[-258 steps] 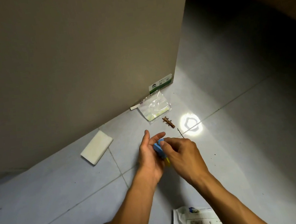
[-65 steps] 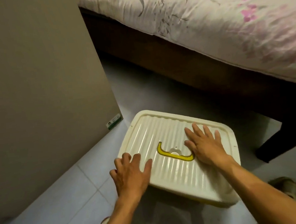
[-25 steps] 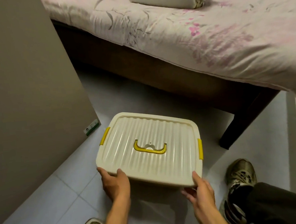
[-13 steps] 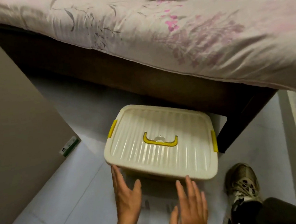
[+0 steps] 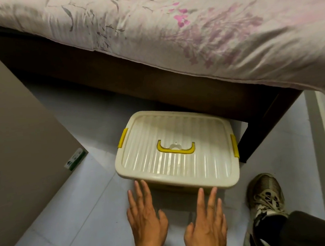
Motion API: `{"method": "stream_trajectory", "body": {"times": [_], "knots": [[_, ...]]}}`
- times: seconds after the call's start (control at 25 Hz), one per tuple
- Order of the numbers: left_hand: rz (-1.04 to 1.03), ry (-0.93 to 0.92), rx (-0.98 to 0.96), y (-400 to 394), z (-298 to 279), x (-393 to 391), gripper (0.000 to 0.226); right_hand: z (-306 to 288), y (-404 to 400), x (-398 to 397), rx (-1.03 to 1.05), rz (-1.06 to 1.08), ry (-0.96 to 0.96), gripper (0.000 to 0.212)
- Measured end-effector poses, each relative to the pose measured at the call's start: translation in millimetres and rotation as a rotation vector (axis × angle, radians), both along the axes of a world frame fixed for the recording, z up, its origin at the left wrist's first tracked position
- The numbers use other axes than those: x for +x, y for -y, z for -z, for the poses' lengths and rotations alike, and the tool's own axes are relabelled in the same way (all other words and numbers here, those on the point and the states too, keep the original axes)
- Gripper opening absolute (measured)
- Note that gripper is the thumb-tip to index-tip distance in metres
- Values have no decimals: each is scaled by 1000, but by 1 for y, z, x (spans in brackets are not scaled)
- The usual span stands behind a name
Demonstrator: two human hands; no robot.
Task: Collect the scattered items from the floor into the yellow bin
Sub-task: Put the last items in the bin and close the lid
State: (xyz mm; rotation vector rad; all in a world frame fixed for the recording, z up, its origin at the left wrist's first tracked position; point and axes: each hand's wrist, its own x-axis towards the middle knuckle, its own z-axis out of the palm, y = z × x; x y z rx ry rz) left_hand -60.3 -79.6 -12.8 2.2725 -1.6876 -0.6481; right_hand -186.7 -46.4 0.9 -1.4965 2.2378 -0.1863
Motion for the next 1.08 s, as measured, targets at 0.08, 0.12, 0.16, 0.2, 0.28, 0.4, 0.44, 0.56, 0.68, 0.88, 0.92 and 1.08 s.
{"method": "stream_trajectory", "body": {"times": [0.08, 0.12, 0.16, 0.2, 0.28, 0.4, 0.44, 0.56, 0.68, 0.88, 0.92, 1.08], "knots": [[37, 13, 19, 9, 0, 5, 112, 3, 5, 0, 9, -22, -2, 110], [47, 14, 21, 16, 0, 8, 113, 2, 10, 1, 25, -28, -2, 111], [56, 29, 17, 25, -1, 11, 115, 2, 18, 1, 39, -25, -4, 113], [79, 60, 15, 37, -2, 14, 115, 4, 29, 0, 56, -21, 2, 115], [156, 120, 25, 64, 1, 22, 117, 7, 49, -3, 56, -12, -3, 116], [276, 160, 9, 103, 4, 30, 118, 11, 84, -9, -13, -8, -36, 117], [306, 171, -4, 117, 4, 30, 118, 13, 96, -12, -27, -11, -45, 118], [365, 198, -33, 158, 5, 25, 116, 20, 128, -28, -76, -66, -121, 113], [402, 282, -28, 202, 2, 21, 114, 28, 151, -50, -70, -165, -204, 112], [442, 293, 14, 252, -7, 17, 112, 36, 179, -64, -73, -229, -233, 108], [462, 289, 21, 256, -8, 16, 112, 35, 184, -63, -65, -219, -223, 108], [535, 298, 34, 261, -7, 10, 114, 32, 202, -74, -29, -213, -188, 106]]}}
